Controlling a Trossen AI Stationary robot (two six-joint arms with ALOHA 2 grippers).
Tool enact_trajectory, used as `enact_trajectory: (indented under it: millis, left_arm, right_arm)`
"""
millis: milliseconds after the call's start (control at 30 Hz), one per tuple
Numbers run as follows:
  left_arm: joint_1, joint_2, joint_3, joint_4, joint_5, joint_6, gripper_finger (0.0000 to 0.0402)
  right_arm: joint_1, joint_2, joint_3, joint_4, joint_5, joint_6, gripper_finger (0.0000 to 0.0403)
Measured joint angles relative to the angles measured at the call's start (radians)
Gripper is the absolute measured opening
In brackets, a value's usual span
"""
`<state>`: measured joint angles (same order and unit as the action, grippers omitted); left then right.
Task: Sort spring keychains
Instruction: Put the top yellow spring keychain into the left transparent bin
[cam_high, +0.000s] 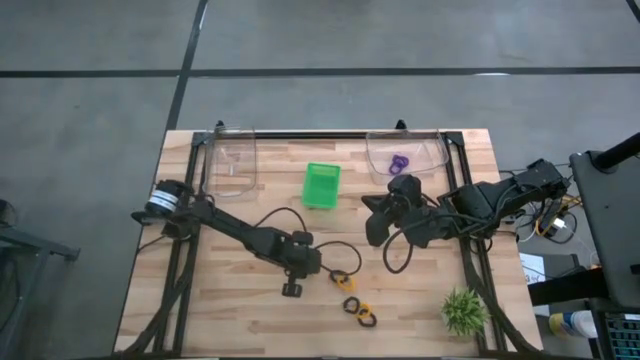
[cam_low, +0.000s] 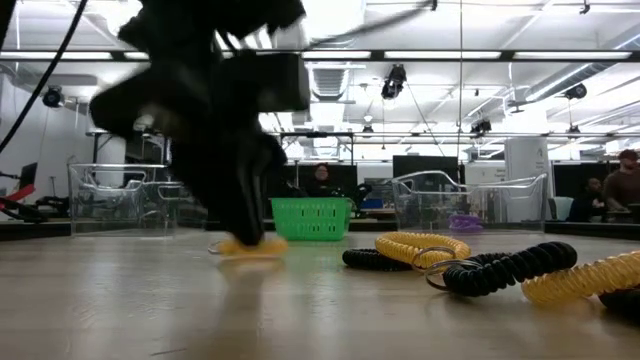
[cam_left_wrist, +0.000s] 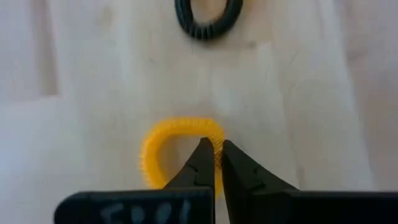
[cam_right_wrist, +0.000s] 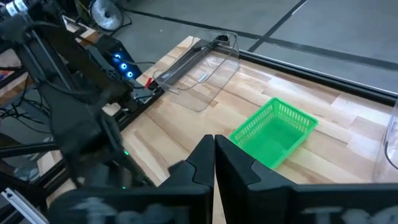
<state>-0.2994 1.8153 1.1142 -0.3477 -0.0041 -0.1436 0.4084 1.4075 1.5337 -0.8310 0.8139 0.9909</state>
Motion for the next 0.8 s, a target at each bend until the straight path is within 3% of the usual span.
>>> enact_trajectory:
  millis: [433,800]
  left_arm:
    - [0.003,-0.325,-0.009,-0.105,-0.095,-0.092,0.0001]
    - [0.006,-0.564,-0.009,-0.290,-0.210,-0.200,0.0001]
  right_arm:
    - [-0.001,0.001,0.000,0.000,0.027,-0.007,0.0009]
    - [-0.001,0.001,0.000,0.000,0.061,-0.026,0.0008]
